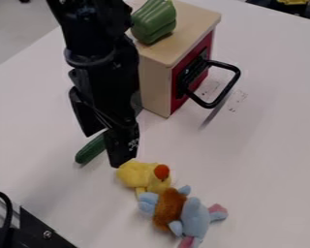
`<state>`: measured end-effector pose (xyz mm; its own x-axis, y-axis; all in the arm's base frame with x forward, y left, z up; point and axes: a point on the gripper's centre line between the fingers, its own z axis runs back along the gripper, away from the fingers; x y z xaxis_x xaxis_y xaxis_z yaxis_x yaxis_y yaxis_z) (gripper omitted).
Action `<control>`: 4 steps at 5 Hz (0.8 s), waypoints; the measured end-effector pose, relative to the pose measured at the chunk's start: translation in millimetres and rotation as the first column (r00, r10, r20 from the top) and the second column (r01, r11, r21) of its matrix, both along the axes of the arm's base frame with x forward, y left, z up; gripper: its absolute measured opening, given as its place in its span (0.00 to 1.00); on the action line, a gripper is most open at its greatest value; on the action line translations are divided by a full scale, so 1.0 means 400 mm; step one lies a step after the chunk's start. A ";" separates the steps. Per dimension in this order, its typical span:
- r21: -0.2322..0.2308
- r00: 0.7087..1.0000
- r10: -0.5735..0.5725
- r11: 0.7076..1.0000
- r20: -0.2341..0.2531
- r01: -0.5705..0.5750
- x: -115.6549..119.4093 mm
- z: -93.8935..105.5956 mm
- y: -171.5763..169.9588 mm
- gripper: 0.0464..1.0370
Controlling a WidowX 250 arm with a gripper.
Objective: Open the drawer
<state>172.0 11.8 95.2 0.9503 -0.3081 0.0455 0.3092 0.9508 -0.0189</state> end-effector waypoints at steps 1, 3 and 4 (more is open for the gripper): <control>-0.003 1.000 -0.001 1.000 -0.017 0.001 -0.007 -0.009 -0.003 0.96; 0.013 0.999 0.047 0.999 -0.004 -0.047 0.167 -0.071 -0.076 0.96; 0.021 0.998 0.055 0.998 0.018 -0.056 0.254 -0.088 -0.091 0.96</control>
